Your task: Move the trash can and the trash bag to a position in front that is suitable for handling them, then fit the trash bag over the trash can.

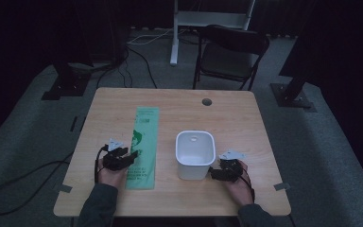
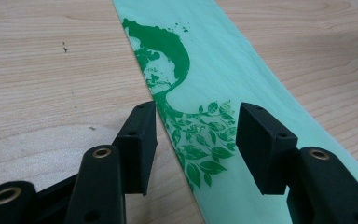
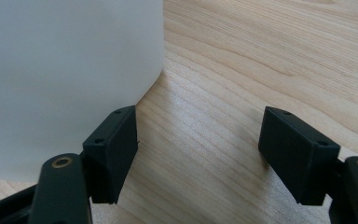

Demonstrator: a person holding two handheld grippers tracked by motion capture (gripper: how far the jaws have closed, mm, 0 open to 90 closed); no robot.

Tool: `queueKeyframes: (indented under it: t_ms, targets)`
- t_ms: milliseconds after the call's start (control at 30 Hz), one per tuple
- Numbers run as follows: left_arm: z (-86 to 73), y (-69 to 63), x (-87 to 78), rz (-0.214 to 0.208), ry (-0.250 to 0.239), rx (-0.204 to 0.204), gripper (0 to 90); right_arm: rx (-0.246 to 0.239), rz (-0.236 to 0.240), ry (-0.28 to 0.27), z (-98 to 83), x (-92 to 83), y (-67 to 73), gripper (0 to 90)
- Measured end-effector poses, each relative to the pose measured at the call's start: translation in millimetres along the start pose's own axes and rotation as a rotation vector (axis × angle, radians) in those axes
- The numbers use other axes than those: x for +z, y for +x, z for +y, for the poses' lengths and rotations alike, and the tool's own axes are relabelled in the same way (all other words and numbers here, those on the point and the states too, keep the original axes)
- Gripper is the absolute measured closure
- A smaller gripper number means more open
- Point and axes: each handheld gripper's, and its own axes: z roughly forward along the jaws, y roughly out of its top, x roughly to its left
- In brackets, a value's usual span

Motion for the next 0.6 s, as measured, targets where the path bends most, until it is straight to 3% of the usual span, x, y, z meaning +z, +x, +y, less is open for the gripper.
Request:
queueKeyframes:
  t_ms: [333, 600]
  targets:
    - [1.7, 2.4, 1.9, -0.003, 0.003, -0.007, 48.1, -0.003, 0.003, 0.0, -0.3, -0.3, -0.2, 27.6]
    - [12.6, 6.9, 14.5, 0.001, 0.025, -0.038, 47.9, -0.003, 0.003, 0.0, -0.3, -0.3, -0.1, 27.6]
